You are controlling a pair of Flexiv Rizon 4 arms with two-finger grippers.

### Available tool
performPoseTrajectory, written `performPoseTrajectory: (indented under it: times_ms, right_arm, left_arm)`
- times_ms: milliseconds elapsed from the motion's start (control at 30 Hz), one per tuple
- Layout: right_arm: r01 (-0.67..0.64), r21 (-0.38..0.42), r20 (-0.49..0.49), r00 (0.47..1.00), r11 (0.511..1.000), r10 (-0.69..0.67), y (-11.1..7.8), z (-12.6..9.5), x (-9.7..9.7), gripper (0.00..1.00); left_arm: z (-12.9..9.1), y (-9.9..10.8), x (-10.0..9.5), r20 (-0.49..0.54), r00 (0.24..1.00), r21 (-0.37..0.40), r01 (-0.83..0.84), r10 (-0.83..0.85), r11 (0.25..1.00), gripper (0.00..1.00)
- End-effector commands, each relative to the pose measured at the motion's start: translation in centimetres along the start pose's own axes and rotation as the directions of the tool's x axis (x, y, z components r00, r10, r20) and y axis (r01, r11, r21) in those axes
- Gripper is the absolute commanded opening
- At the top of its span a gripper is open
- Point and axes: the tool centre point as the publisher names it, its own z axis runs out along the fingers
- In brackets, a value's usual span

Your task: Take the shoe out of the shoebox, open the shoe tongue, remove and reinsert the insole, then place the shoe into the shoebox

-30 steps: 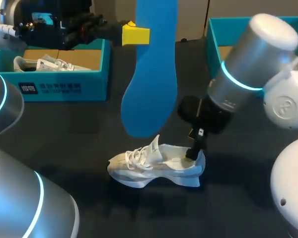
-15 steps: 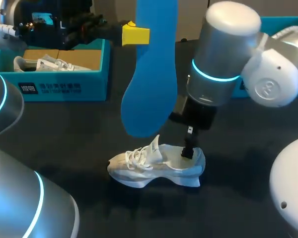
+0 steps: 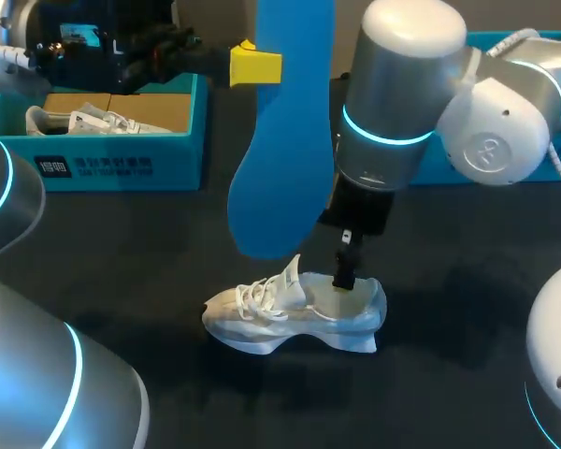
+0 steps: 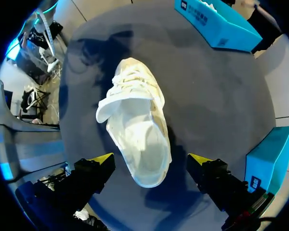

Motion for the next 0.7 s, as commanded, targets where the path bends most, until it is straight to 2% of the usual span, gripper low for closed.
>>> performPoseTrajectory:
  times_ms: [33, 333, 700]
  right_arm:
    - [0.005, 0.046, 0.018, 1.0, 0.999, -0.006, 1.8, -0.2, -0.6, 1.0]
    - [0.016, 0.026, 0.079, 0.997, 1.0, -0.018, 3.7, 0.1, -2.1, 1.0]
    - [-0.018, 0.001, 0.067, 0.998, 1.0, 0.018, 3.8, 1.9, -1.8, 1.0]
  left_arm:
    - [0.1, 0.0, 0.1, 0.002, 1.0, -0.002, 0.001, -0.001, 1.0, 0.0]
    - [0.1, 0.0, 0.1, 0.002, 1.0, -0.002, 0.001, -0.001, 1.0, 0.0]
    - [0.1, 0.0, 0.1, 0.002, 1.0, -0.002, 0.001, -0.001, 1.0, 0.0]
